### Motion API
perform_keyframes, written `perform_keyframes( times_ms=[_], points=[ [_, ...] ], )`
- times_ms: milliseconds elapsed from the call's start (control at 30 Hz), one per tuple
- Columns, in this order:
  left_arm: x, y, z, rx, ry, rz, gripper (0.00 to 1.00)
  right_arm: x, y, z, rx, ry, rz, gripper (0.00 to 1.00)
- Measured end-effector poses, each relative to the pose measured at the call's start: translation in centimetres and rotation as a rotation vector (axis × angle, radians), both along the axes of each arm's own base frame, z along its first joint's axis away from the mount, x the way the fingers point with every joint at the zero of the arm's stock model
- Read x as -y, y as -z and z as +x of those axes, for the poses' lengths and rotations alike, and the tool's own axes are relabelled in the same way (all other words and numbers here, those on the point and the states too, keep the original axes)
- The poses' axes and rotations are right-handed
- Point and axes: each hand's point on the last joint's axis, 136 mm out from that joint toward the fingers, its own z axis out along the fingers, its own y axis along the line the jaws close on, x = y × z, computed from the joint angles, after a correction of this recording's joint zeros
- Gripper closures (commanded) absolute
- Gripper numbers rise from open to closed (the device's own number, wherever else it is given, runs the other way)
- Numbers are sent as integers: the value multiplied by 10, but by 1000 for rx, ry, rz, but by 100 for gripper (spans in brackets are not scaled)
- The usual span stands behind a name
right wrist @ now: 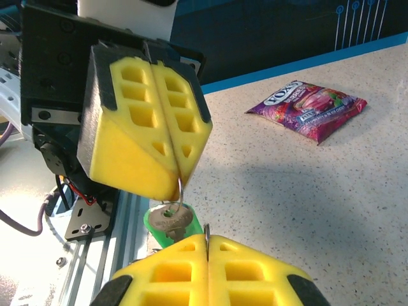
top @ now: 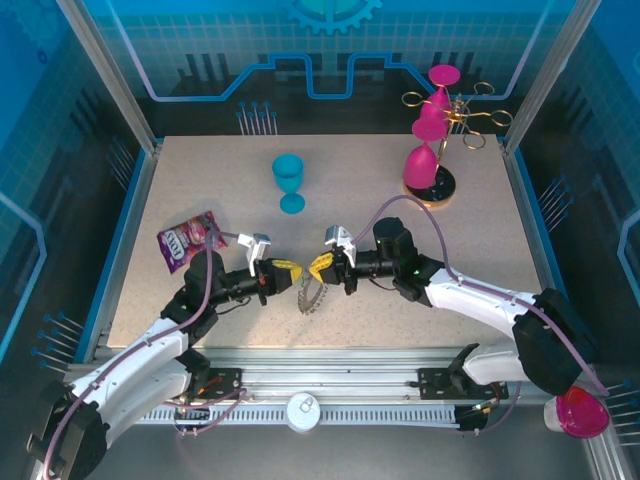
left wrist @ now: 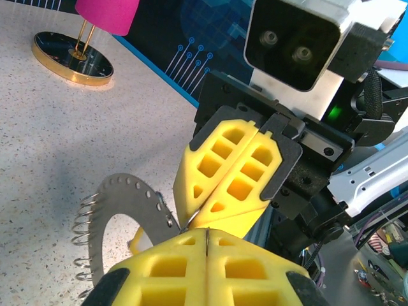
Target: Put the keys on the keyring
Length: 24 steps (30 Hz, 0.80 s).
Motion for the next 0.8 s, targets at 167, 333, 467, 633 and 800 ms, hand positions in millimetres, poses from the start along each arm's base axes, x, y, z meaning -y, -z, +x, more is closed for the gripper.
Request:
perform_keyframes(
  times_ms=[167, 333, 467, 633, 800],
  points=[
    [0, 2, 1, -6, 0, 3, 100, -1, -7, -1, 1, -9, 12, 100],
    [1, 3, 1, -11, 1, 5, 100, -2, -10, -1, -2, -10, 17, 100],
    [1, 2, 0, -9, 6, 1, 100, -2, -10, -2, -6, -9, 17, 100],
    [2, -1, 0, 3, 11, -8, 100, -2, -12, -1, -7, -10, 17, 100],
    [2, -2, 0, 6, 13, -10, 100, -4, -13, -3, -8, -20, 19, 100]
  ],
)
